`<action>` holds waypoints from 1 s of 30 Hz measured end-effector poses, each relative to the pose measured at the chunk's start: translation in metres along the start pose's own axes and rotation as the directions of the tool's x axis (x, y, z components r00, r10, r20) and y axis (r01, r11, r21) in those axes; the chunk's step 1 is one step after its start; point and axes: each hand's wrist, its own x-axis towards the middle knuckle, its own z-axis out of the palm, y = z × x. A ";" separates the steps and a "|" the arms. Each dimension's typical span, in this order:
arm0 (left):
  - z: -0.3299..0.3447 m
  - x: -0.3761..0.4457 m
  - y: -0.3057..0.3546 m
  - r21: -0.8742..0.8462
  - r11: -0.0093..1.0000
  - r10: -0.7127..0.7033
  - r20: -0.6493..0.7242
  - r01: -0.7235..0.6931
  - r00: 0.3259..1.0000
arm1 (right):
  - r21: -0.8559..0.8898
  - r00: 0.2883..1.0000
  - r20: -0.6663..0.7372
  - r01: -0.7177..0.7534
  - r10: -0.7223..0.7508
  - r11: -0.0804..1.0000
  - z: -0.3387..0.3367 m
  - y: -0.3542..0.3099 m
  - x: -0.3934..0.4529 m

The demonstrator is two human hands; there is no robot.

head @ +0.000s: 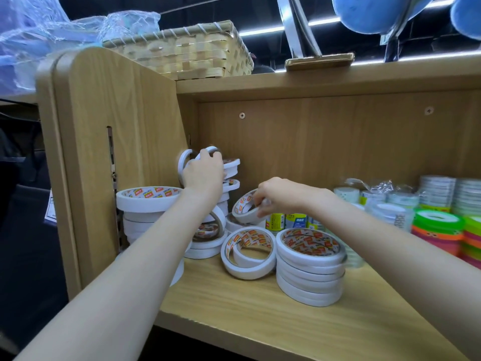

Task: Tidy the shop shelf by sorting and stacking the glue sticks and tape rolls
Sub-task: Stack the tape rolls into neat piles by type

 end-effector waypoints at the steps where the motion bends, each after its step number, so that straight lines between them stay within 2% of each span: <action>1: 0.000 0.000 0.000 0.040 0.999 0.014 0.002 -0.014 1.000 | -0.008 1.000 0.020 -0.004 0.005 1.000 0.000 0.000 0.002; 5: -0.004 0.006 0.003 0.120 0.990 0.060 0.085 -0.070 0.995 | 0.033 1.000 -0.003 0.019 -0.019 0.999 0.002 -0.004 0.002; 8: -0.006 0.007 0.000 0.092 0.992 0.074 0.132 -0.086 0.989 | 0.104 0.989 -0.146 0.047 -0.032 0.993 -0.005 -0.002 -0.009; 10: -0.008 0.004 -0.004 0.068 0.994 0.078 0.136 -0.088 0.988 | 0.114 0.982 -0.186 0.035 -0.014 0.993 -0.015 0.002 -0.017; 13: -0.019 -0.003 -0.007 0.037 0.994 0.095 0.127 -0.101 0.987 | 0.221 0.985 -0.169 0.017 0.022 0.975 -0.026 0.002 -0.026; 17: -0.048 -0.011 -0.017 -0.052 0.977 0.209 0.023 -0.208 0.978 | 0.360 0.987 -0.151 0.009 0.049 0.933 -0.036 -0.012 -0.036; 21: -0.063 -0.037 -0.048 -0.050 0.969 0.244 0.064 -0.241 0.968 | 0.550 0.999 -0.021 0.035 -0.028 0.834 -0.033 -0.042 -0.031; 25: -0.058 -0.071 -0.079 -0.087 0.963 0.259 0.047 -0.254 0.965 | 0.533 0.995 0.100 -0.066 0.014 0.843 -0.009 -0.069 -0.006; 27: -0.052 -0.083 -0.087 -0.121 0.956 0.268 -0.006 -0.266 0.963 | 0.526 0.993 0.078 -0.116 0.088 0.843 -0.002 -0.079 0.001; 30: -0.045 -0.089 -0.090 -0.116 0.960 0.248 -0.079 -0.256 0.965 | 0.585 0.993 0.030 -0.110 0.114 0.803 0.004 -0.086 0.002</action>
